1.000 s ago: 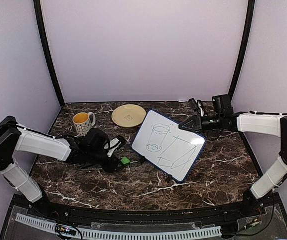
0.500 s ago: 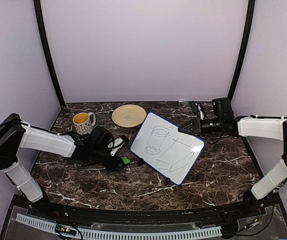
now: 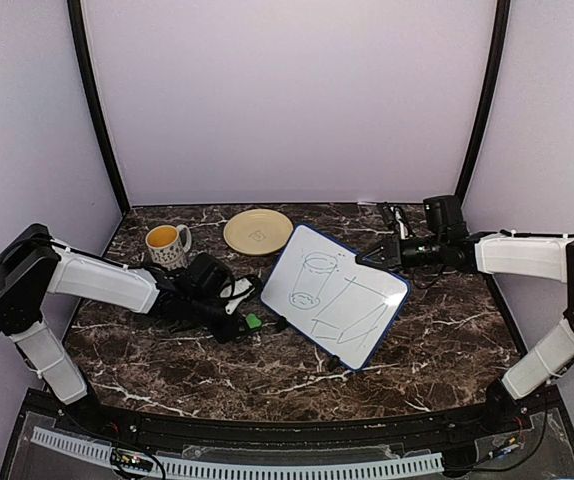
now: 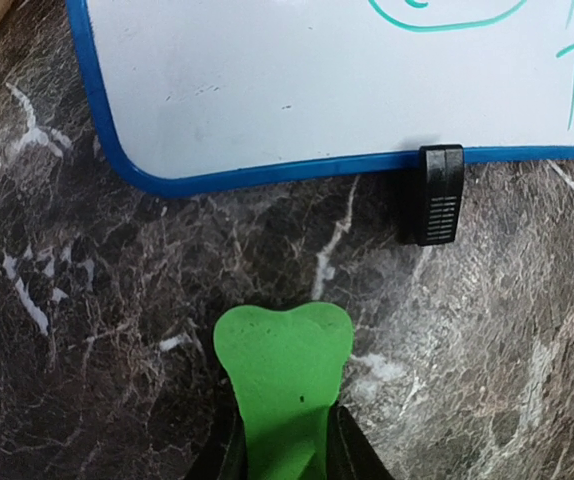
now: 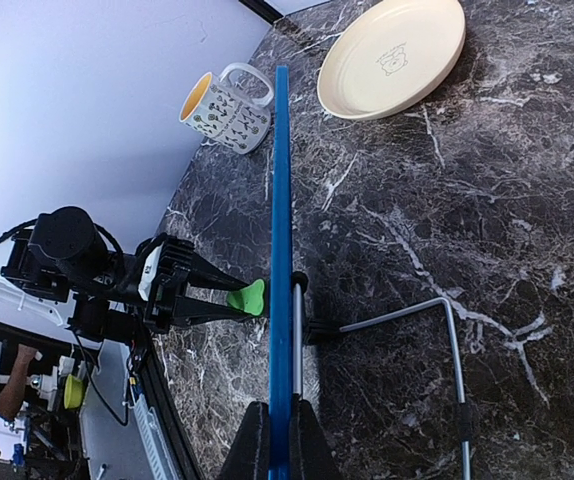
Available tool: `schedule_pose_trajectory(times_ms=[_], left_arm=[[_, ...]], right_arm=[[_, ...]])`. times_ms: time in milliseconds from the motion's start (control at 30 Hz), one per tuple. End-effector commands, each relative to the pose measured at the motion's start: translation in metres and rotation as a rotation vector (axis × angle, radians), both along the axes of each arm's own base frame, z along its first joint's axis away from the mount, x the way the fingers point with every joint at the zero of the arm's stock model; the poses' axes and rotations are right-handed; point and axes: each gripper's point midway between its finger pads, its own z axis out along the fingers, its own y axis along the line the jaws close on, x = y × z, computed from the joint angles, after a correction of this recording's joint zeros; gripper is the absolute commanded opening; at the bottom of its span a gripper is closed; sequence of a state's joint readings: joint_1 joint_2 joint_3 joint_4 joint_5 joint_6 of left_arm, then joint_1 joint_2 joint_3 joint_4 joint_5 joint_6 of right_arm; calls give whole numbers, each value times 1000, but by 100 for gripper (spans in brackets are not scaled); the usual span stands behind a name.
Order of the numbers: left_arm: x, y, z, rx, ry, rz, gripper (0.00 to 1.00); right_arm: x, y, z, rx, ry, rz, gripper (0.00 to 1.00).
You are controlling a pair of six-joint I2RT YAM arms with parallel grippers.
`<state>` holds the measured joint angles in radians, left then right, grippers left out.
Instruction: Erase the whiteboard
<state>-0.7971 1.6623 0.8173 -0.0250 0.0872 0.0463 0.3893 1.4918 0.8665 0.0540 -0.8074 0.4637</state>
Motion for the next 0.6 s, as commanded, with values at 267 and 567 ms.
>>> schedule_pose_trajectory(times_ms=[267,567], left_arm=[[29,-38,93,-249,-233,-18,11],[64,-81,142,-378,-358,-25,6]], right_arm=[[-5,8,-4,-26,-29,27,0],[-5,8,-4,-33,-43,35,0]])
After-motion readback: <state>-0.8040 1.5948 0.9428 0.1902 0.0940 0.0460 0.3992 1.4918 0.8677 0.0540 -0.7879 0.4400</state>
